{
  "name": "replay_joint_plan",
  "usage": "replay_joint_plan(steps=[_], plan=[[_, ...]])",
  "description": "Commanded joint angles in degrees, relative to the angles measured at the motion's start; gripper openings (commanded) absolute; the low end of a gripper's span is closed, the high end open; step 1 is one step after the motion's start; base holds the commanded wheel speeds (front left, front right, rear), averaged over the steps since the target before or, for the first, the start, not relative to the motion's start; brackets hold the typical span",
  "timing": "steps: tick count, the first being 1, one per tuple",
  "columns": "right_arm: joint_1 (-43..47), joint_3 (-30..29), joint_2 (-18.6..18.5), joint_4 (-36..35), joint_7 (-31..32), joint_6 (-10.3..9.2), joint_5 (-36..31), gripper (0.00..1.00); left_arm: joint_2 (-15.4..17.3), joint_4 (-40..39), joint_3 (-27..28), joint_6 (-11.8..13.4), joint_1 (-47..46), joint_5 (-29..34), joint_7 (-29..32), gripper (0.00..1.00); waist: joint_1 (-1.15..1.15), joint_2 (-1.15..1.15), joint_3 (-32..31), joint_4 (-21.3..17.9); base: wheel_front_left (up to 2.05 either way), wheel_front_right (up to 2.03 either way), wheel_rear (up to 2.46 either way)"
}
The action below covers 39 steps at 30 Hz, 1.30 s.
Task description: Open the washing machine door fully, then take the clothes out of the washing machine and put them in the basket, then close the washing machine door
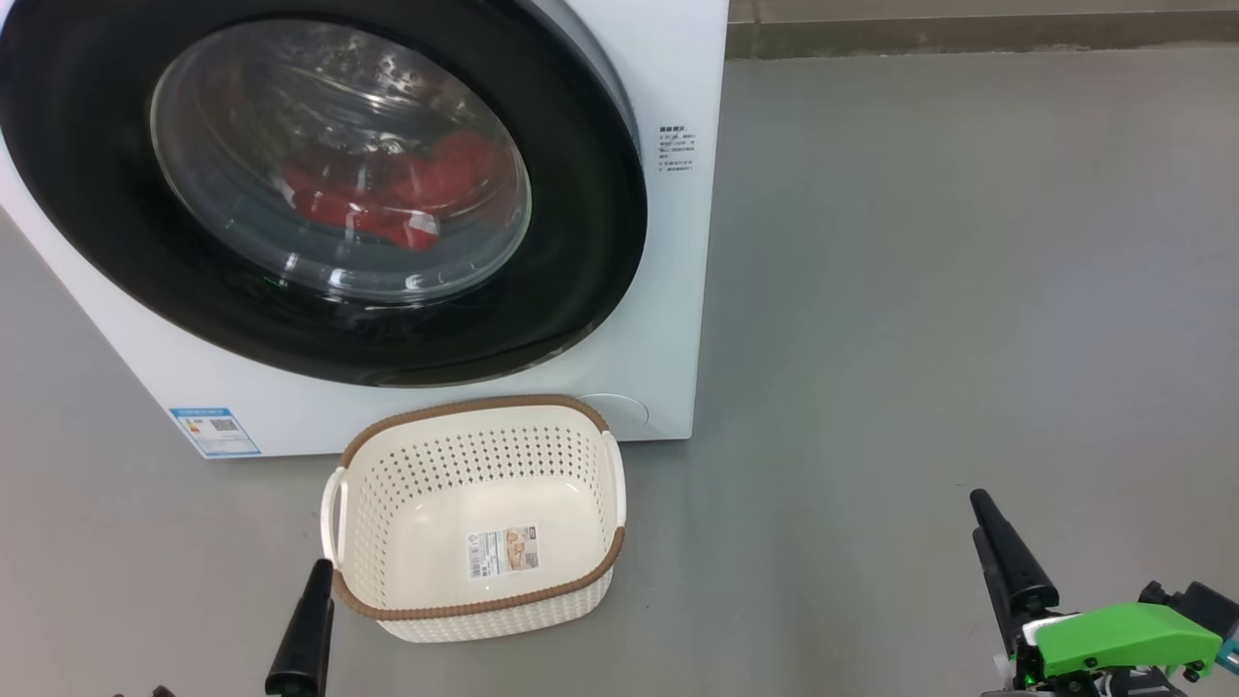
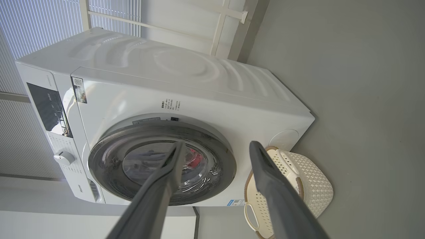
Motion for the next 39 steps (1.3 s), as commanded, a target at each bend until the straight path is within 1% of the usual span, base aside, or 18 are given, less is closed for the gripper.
replay_joint_plan(steps=[1,6,13,19,39], plan=[[-1.1,1.0,-1.1,-1.5,-0.8,0.01,-1.3,1.0,0.9,-2.0,0.2,-0.1,-0.1,2.2,-0.6,1.0,-0.01,0.0,0.0,0.0,0.0,0.0,0.0],[-1.1,2.3,-1.6,-1.4,-1.6,0.01,-3.3,1.0,0.9,-2.4,-0.2,-0.1,0.3,7.0,-1.5,1.0,-0.01,0.0,0.0,0.1,0.0,0.0,0.0],[-1.0,3.6,-2.2,-1.0,-2.8,0.01,-7.8,1.0,0.9,-2.6,-0.4,-0.2,0.8,13.4,-2.7,1.0,-0.01,0.0,0.0,0.2,0.0,0.0,0.0],[-0.9,4.5,-2.6,-0.7,-3.6,0.01,-11.7,1.0,1.0,-3.2,-0.3,-0.2,1.2,17.3,-3.5,1.0,-0.01,0.0,-0.1,0.2,0.0,0.0,0.0],[-0.4,7.5,-3.6,0.4,-7.0,0.01,-26.9,1.0,1.1,-5.8,-2.1,1.5,2.8,33.2,-6.9,1.0,-0.01,0.0,0.0,0.4,0.0,0.0,0.0]])
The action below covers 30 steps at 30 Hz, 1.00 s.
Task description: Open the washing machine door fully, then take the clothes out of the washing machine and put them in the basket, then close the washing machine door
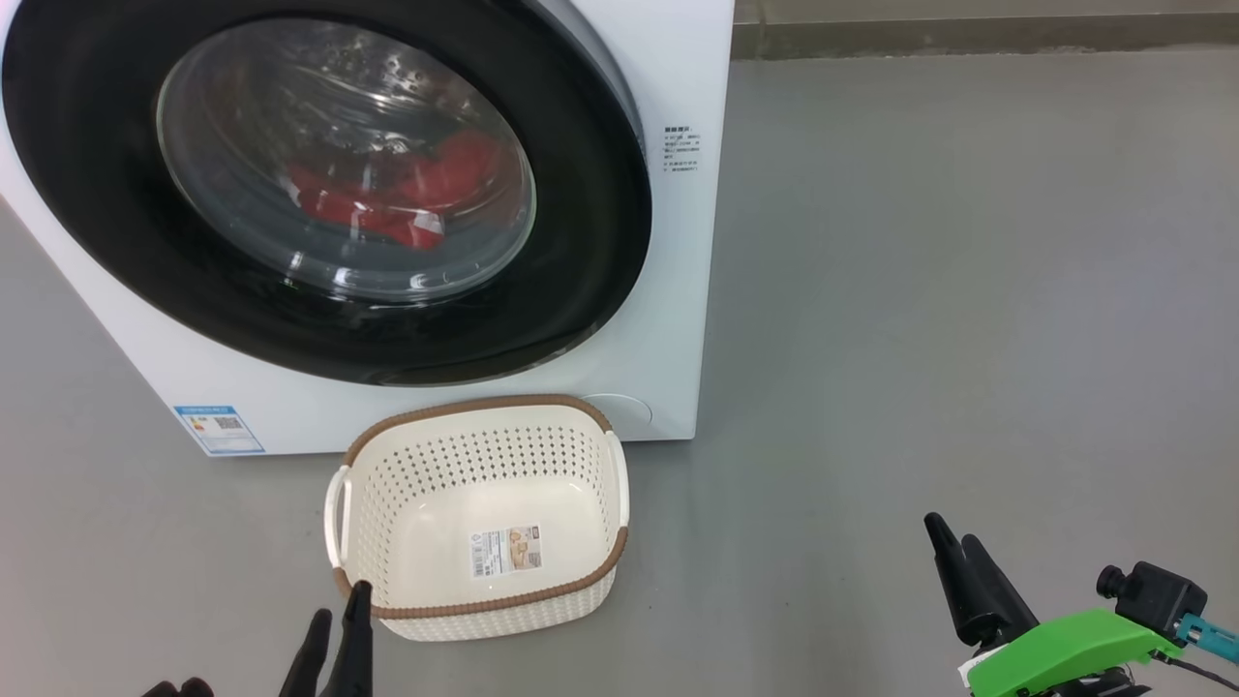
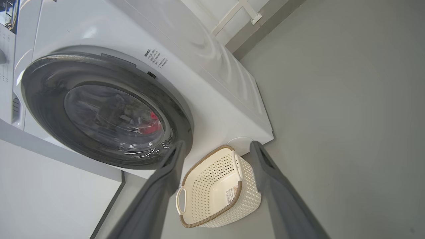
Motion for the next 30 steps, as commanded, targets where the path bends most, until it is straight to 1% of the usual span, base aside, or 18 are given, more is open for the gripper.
replay_joint_plan(steps=[1,19,24,30], plan=[[-0.5,1.1,-0.9,-1.1,-0.9,0.01,-1.7,1.0,1.0,-2.1,0.8,0.2,-0.6,1.8,-0.8,1.0,-0.01,0.0,0.0,0.0,0.0,0.0,0.0],[-0.1,1.7,-1.0,-1.3,-3.9,0.02,-12.7,1.0,1.1,-3.3,-0.1,1.3,0.3,13.6,-3.8,1.0,-0.01,0.0,0.6,-0.2,0.0,0.0,0.0],[0.0,1.7,-1.0,-1.4,-4.6,0.02,-15.1,1.0,1.2,-3.6,-0.2,1.2,0.5,15.0,-4.5,1.0,-0.01,0.0,0.7,-0.2,0.0,0.0,0.0],[0.3,2.1,-1.0,-1.0,-5.6,0.02,-18.3,1.0,1.2,-4.0,-0.4,1.3,0.8,18.9,-5.5,1.0,-0.01,0.0,0.8,-0.2,0.0,0.0,0.0]])
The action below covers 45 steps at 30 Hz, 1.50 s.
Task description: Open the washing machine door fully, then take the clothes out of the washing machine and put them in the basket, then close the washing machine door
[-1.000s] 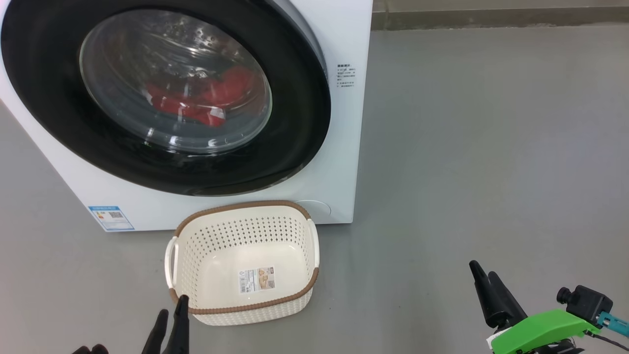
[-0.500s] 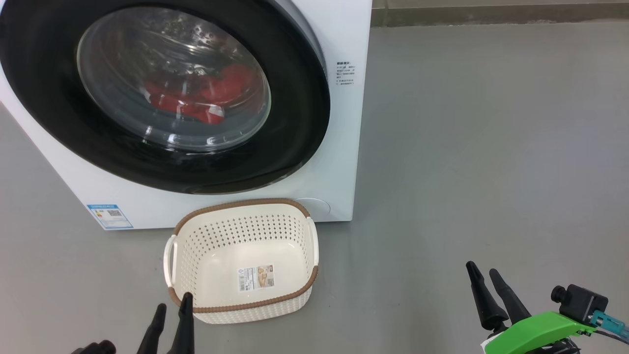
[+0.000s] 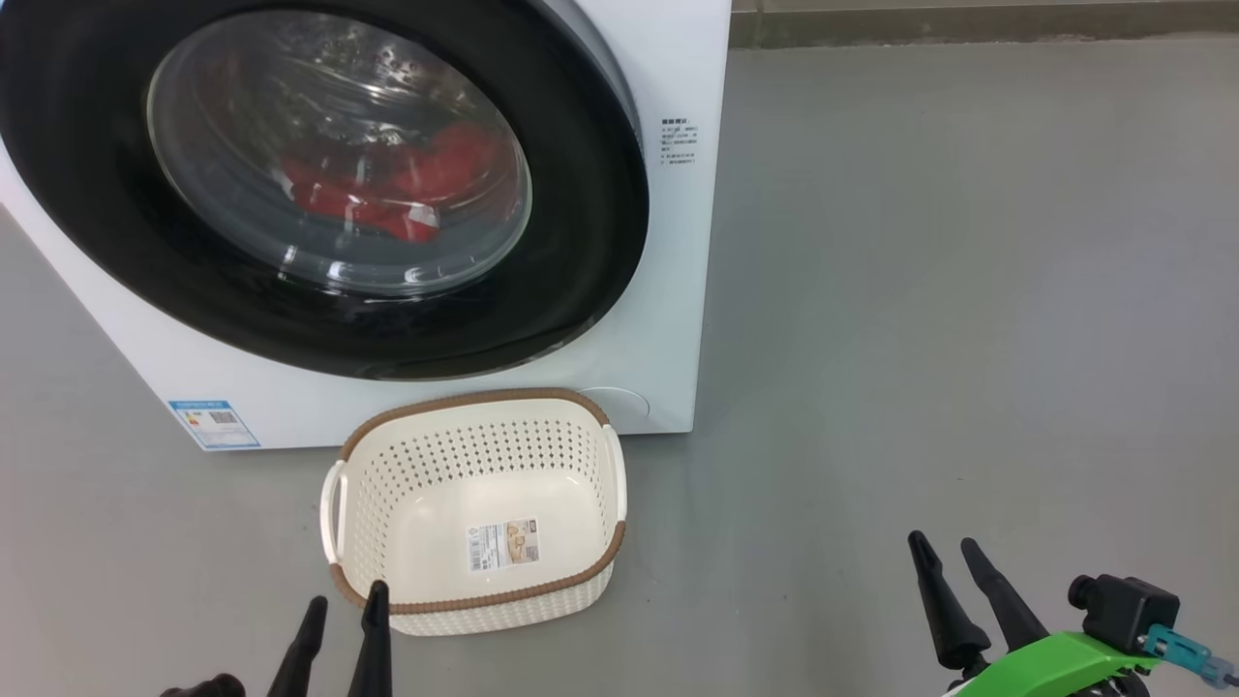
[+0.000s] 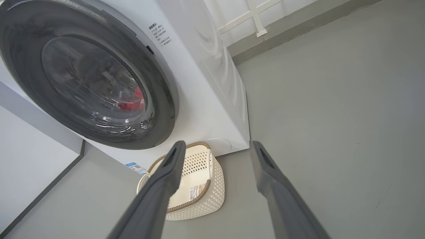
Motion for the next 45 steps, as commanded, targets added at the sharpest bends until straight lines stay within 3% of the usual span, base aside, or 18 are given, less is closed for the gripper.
replay_joint_plan(steps=[1,30,45], plan=[[-0.8,1.4,-0.9,-1.2,-1.0,0.02,-1.6,1.0,0.7,-1.9,1.2,0.5,-0.3,2.1,-1.0,1.0,0.0,0.0,0.0,0.0,0.0,0.0,0.0],[0.8,-1.7,-0.6,-2.4,-6.0,0.02,-18.3,1.0,1.0,-1.9,-0.1,1.5,0.7,20.1,-6.1,1.0,0.0,0.0,0.6,0.2,0.0,0.0,0.0],[4.0,-5.4,0.2,-5.1,-6.1,0.02,-20.0,1.0,1.0,-1.6,0.3,1.2,1.0,18.5,-6.1,1.0,0.0,0.0,0.0,-0.1,0.0,0.0,0.0]])
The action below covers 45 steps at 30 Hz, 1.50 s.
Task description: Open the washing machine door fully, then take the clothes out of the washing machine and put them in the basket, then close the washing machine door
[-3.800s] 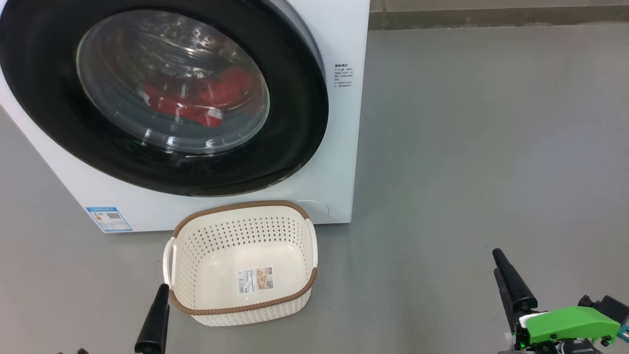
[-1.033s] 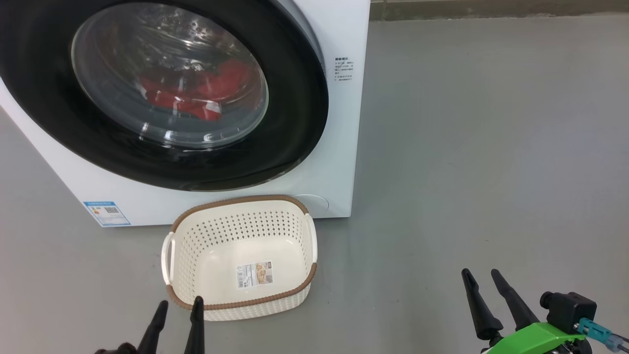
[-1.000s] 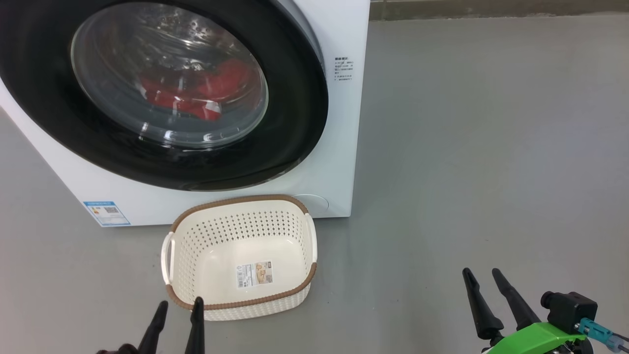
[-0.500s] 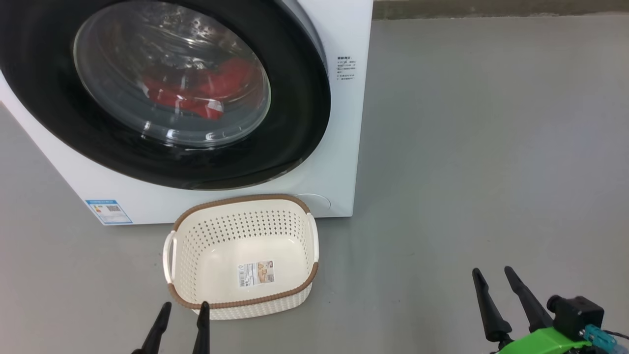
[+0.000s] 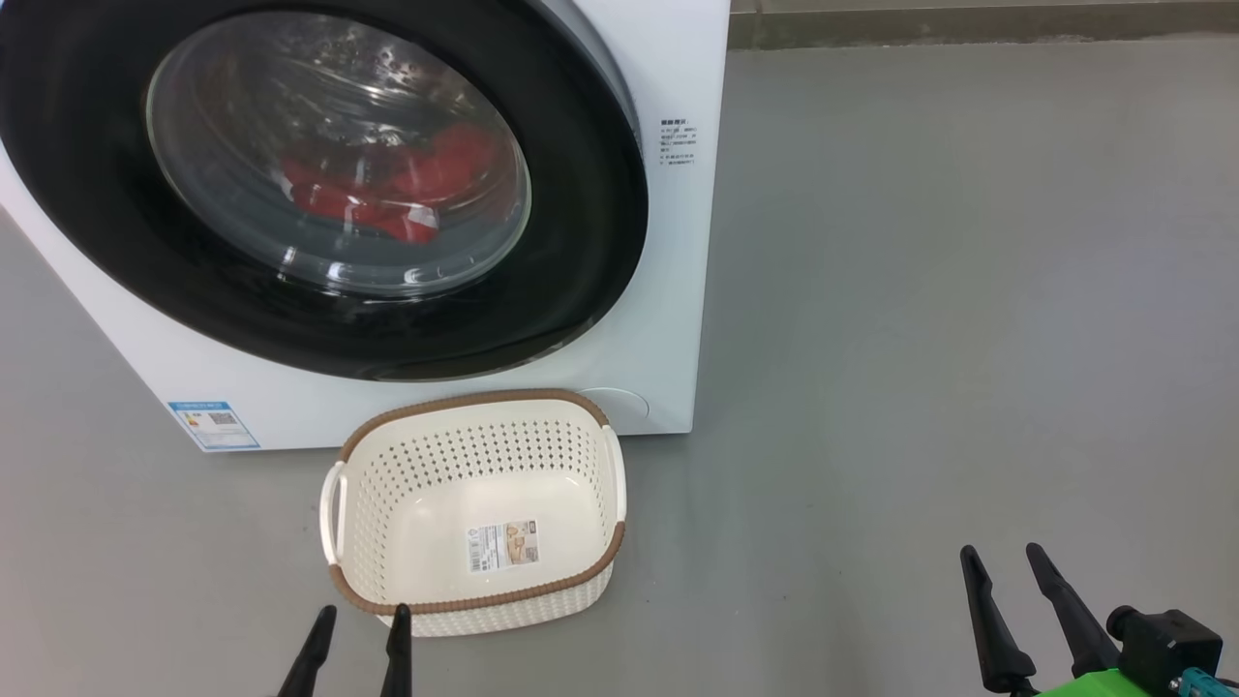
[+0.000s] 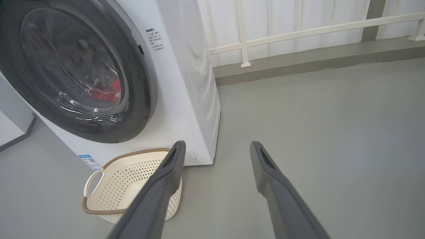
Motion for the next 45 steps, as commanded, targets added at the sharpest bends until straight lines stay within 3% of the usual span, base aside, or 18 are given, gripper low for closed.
replay_joint_plan(steps=[1,22,23,24,25,35,45], plan=[[-0.6,1.1,-0.4,-1.7,-0.7,0.02,-0.9,1.0,0.4,-1.2,1.9,0.1,-1.0,-0.1,-0.7,1.0,0.0,0.0,0.1,0.0,0.0,0.0,0.0],[-0.1,0.7,0.6,-2.9,-0.7,0.02,-1.4,1.0,0.4,-0.8,1.9,0.1,-1.3,0.0,-0.7,1.0,0.0,0.0,0.6,0.1,0.0,0.0,0.0],[-0.2,0.8,0.6,-3.0,-0.7,0.02,-0.8,0.5,0.4,-0.8,1.9,0.1,-1.3,0.0,-0.7,1.0,0.0,0.0,0.6,0.1,0.0,0.0,0.0],[-0.4,1.3,0.7,-3.1,-0.7,0.02,-0.4,0.32,0.4,-0.9,1.8,0.1,-1.4,0.0,-0.7,1.0,0.0,0.0,0.7,0.1,0.0,0.0,0.0],[-0.6,2.1,0.7,-3.0,-0.7,0.02,-0.1,0.0,0.4,-0.9,1.8,0.1,-1.4,0.0,-0.7,1.0,0.0,0.0,0.7,0.2,0.0,0.0,0.0],[-8.2,6.2,1.4,-5.0,-0.7,0.02,13.4,0.0,0.4,-1.2,1.1,0.1,-2.5,-0.1,-0.7,1.0,0.0,0.0,2.3,0.7,0.0,0.0,0.0],[-22.0,12.8,0.9,-8.7,-0.7,0.02,37.5,0.0,0.4,-1.6,-1.7,0.6,-6.6,-1.7,-0.7,1.0,0.0,0.0,7.9,4.1,0.0,0.0,0.0]])
